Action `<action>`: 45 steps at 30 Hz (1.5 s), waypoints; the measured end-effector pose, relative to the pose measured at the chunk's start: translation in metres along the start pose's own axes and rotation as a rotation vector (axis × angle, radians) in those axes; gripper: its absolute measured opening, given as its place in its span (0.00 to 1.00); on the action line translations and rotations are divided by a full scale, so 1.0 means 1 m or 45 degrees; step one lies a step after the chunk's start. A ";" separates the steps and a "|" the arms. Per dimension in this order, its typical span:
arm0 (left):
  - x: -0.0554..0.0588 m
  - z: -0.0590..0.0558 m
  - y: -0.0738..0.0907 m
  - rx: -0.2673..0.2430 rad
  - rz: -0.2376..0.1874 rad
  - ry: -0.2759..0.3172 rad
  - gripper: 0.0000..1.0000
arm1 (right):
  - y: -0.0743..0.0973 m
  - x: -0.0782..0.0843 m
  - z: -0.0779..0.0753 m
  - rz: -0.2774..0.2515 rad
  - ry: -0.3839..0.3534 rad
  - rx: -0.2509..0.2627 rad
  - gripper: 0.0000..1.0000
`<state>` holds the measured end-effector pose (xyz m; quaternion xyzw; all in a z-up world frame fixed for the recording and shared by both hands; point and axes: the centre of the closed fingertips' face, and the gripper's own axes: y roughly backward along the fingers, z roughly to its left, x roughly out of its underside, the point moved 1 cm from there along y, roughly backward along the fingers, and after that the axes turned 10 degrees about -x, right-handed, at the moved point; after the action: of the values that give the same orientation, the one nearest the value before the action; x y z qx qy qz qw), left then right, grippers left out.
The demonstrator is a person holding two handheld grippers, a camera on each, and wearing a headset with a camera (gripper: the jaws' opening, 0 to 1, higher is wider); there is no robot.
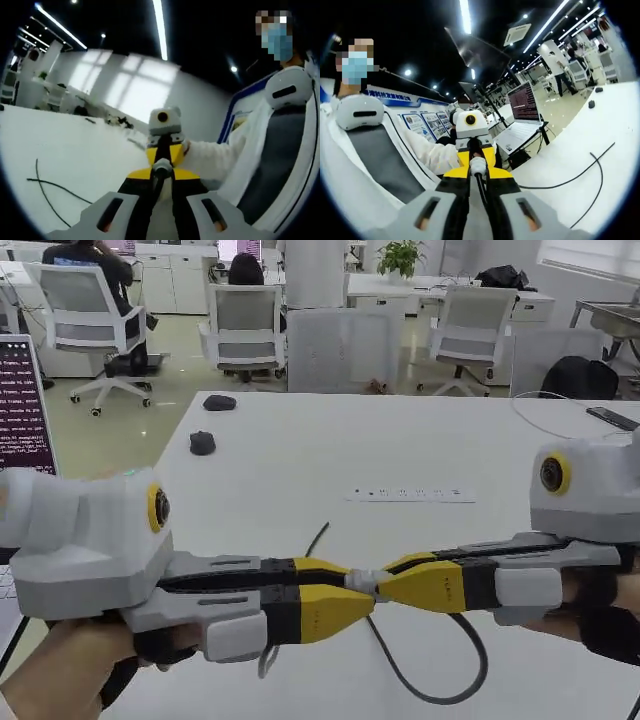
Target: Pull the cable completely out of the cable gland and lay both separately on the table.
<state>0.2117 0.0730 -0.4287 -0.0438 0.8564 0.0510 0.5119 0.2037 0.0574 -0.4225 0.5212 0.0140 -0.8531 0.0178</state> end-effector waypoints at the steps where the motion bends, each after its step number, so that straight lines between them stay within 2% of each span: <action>1: 0.000 0.001 0.000 0.006 -0.009 0.040 0.13 | -0.001 -0.001 0.001 0.013 0.053 0.006 0.09; 2: 0.001 0.001 0.001 0.018 -0.004 0.047 0.13 | -0.001 0.000 0.001 0.036 0.113 0.003 0.09; 3: 0.001 0.002 0.001 0.015 -0.008 0.052 0.13 | -0.001 -0.001 0.002 0.056 0.222 0.013 0.09; 4: 0.000 0.003 0.001 0.019 -0.014 0.085 0.13 | -0.002 -0.004 0.003 0.086 0.454 0.025 0.09; 5: 0.001 0.004 0.001 0.018 -0.006 0.089 0.13 | -0.002 -0.002 0.003 0.100 0.512 0.034 0.10; 6: 0.001 0.004 0.001 0.013 -0.004 0.085 0.13 | -0.003 0.000 0.002 0.110 0.524 0.044 0.10; 8: 0.001 0.007 0.001 0.006 0.003 0.095 0.13 | -0.005 0.000 0.000 0.132 0.658 0.061 0.10; 10: 0.002 0.006 0.002 0.006 0.007 0.086 0.13 | -0.006 0.002 0.001 0.133 0.654 0.054 0.10; 14: 0.001 0.007 0.003 -0.017 0.012 -0.017 0.14 | -0.007 0.001 -0.004 0.134 0.660 0.055 0.11; 15: 0.001 0.009 0.002 -0.025 0.013 -0.070 0.14 | -0.007 0.001 -0.005 0.139 0.646 0.054 0.11; 16: 0.000 0.009 0.002 -0.036 -0.004 -0.152 0.14 | -0.006 0.002 -0.007 0.129 0.580 0.057 0.12; 17: 0.000 0.009 0.002 -0.038 -0.008 -0.194 0.14 | -0.006 0.001 -0.007 0.103 0.501 0.046 0.12; 18: 0.000 0.009 0.002 -0.040 -0.003 -0.241 0.14 | -0.004 0.000 -0.008 0.048 0.327 0.031 0.17; 19: 0.000 0.009 0.002 -0.053 -0.010 -0.337 0.14 | -0.002 -0.002 -0.012 0.009 0.256 0.041 0.29; 20: -0.001 0.011 0.002 -0.069 -0.020 -0.399 0.14 | 0.000 -0.004 -0.015 -0.025 0.203 0.051 0.37; 21: -0.001 0.011 0.003 -0.083 -0.022 -0.465 0.14 | 0.004 -0.004 -0.017 -0.051 0.160 0.042 0.38; 22: -0.001 0.011 0.003 -0.083 -0.027 -0.506 0.15 | 0.006 -0.004 -0.016 -0.068 0.118 0.023 0.31; 23: -0.002 0.010 0.004 -0.088 -0.040 -0.592 0.15 | 0.008 -0.004 -0.015 -0.101 0.033 0.000 0.27; 25: -0.001 0.009 0.004 -0.082 -0.043 -0.655 0.15 | 0.010 -0.006 -0.019 -0.158 -0.012 0.012 0.28; 26: -0.001 0.008 0.003 -0.076 -0.046 -0.661 0.15 | 0.010 -0.004 -0.017 -0.169 -0.051 -0.005 0.30; 28: -0.002 0.009 0.003 -0.089 -0.061 -0.722 0.15 | 0.010 -0.003 -0.017 -0.174 -0.078 -0.017 0.29; 31: -0.004 0.011 0.003 -0.089 -0.078 -0.728 0.15 | 0.006 0.001 -0.019 -0.153 -0.102 -0.024 0.25; 33: -0.005 0.012 0.003 -0.091 -0.086 -0.732 0.15 | 0.003 0.004 -0.019 -0.139 -0.091 -0.026 0.24; 37: -0.005 0.012 0.002 -0.087 -0.084 -0.741 0.15 | 0.001 0.005 -0.018 -0.147 -0.085 -0.043 0.12; 41: -0.003 0.013 0.003 -0.084 -0.074 -0.746 0.15 | 0.000 0.006 -0.018 -0.148 -0.099 -0.050 0.12; 45: -0.002 0.012 0.001 -0.083 -0.062 -0.723 0.15 | -0.001 0.006 -0.017 -0.120 -0.039 -0.030 0.11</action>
<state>0.2233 0.0758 -0.4327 -0.0646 0.6754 0.0765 0.7307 0.2162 0.0593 -0.4361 0.5068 0.0484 -0.8606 -0.0159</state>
